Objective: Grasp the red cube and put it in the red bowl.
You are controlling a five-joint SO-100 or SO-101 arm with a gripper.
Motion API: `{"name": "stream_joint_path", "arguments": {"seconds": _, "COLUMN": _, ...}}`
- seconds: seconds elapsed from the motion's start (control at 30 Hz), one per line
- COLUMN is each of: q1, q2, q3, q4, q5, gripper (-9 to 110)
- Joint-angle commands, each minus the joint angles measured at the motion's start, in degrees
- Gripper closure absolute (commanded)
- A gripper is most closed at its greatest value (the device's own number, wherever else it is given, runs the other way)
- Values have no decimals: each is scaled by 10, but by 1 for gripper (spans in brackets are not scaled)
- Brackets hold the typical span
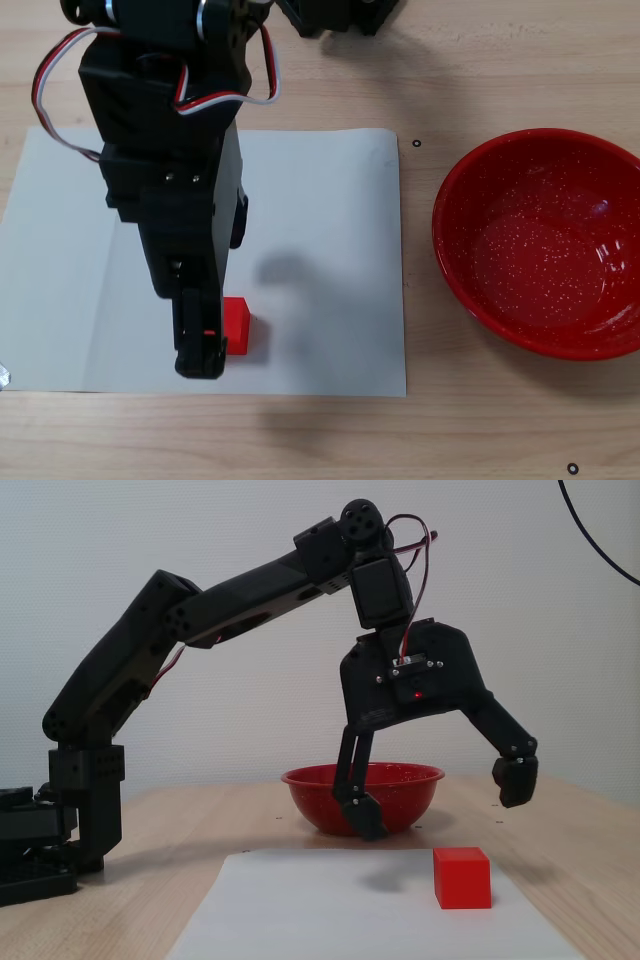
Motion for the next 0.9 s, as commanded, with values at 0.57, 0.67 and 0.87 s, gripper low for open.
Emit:
{"name": "stream_joint_path", "arguments": {"seconds": 0.57, "q1": 0, "q2": -47, "q3": -139, "q4": -15, "q5": 16, "gripper": 44}}
{"name": "stream_joint_path", "arguments": {"seconds": 0.67, "q1": 1, "q2": -54, "q3": -145, "q4": -15, "q5": 16, "gripper": 45}}
{"name": "stream_joint_path", "arguments": {"seconds": 0.87, "q1": 1, "q2": -74, "q3": -161, "q4": -15, "q5": 18, "gripper": 46}}
